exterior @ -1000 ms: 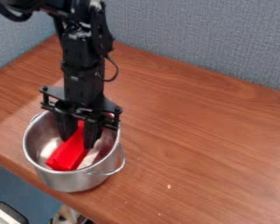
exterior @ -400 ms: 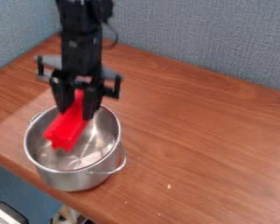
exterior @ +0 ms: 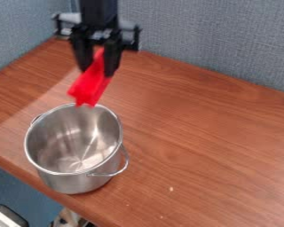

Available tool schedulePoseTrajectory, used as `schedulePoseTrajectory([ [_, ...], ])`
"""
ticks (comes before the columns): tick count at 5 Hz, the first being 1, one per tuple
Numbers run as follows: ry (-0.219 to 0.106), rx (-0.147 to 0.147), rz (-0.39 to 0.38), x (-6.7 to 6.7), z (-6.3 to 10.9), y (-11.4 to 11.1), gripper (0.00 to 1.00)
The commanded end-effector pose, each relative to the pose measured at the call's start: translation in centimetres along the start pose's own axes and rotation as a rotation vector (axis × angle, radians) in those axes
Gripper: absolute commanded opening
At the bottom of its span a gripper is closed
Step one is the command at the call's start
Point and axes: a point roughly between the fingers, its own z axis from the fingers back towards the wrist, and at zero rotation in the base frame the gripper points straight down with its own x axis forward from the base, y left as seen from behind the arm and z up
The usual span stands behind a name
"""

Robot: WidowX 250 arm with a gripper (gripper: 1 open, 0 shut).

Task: Move the red object from the metal pot to the table

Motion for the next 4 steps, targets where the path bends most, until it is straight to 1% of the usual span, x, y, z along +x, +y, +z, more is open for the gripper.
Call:
schedulePoseTrajectory([
  [1, -0.053, -0.027, -0.006, 3.5, 1.1, -0.3, 0.00],
  [2, -0.075, -0.019, 0.060, 3.0, 0.8, 2.7, 0.00],
  [3, -0.072, -0.025, 0.132, 2.9, -0.1, 6.1, 0.00],
  [4, -0.101, -0.035, 0.131, 5.6, -1.6, 5.3, 0.00],
])
